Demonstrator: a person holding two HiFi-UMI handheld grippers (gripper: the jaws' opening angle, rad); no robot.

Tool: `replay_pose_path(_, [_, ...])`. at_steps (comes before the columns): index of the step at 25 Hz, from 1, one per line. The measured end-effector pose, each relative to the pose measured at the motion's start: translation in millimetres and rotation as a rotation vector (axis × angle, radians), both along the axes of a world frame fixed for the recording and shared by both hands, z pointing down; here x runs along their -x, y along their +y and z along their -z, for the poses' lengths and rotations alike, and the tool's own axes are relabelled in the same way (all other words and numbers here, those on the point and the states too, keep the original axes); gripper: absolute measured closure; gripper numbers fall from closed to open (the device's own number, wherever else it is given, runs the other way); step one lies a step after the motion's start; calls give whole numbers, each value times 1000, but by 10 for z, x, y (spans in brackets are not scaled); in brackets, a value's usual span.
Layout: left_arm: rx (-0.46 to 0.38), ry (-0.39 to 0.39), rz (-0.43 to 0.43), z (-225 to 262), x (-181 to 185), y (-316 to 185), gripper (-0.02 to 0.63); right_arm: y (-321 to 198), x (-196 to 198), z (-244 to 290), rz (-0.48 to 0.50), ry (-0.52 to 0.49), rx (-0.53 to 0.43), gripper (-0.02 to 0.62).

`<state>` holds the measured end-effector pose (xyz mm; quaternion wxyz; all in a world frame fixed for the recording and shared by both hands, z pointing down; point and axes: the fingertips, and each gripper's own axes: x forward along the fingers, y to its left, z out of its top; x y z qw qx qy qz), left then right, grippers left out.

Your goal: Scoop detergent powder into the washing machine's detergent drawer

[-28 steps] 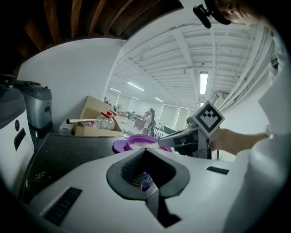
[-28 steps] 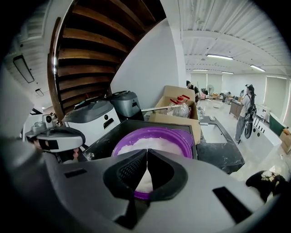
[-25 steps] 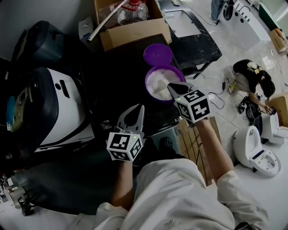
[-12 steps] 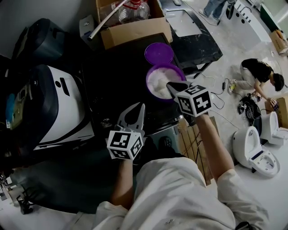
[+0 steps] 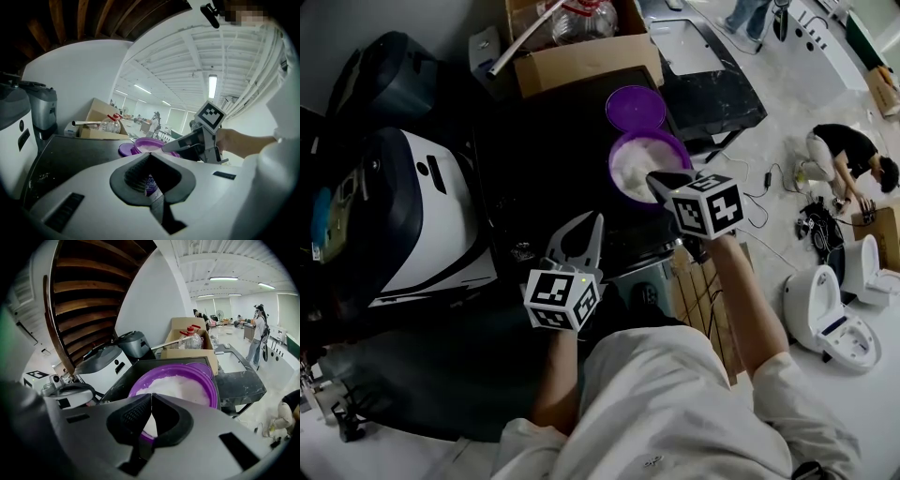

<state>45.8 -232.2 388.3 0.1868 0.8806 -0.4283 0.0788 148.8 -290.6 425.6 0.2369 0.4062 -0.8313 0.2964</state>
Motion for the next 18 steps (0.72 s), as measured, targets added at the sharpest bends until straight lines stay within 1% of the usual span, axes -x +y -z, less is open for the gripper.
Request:
replay_pose_path(5, [0, 0, 5, 3, 9, 13, 594, 38, 33, 6, 9, -15, 7, 586])
replay_pose_path(12, [0, -1, 8, 2, 23, 21, 594, 68, 67, 34, 4, -68, 20, 586])
replay_pose_path(18, [-2, -1, 3, 9, -14, 13, 594, 99, 90, 58, -19, -150, 42, 584])
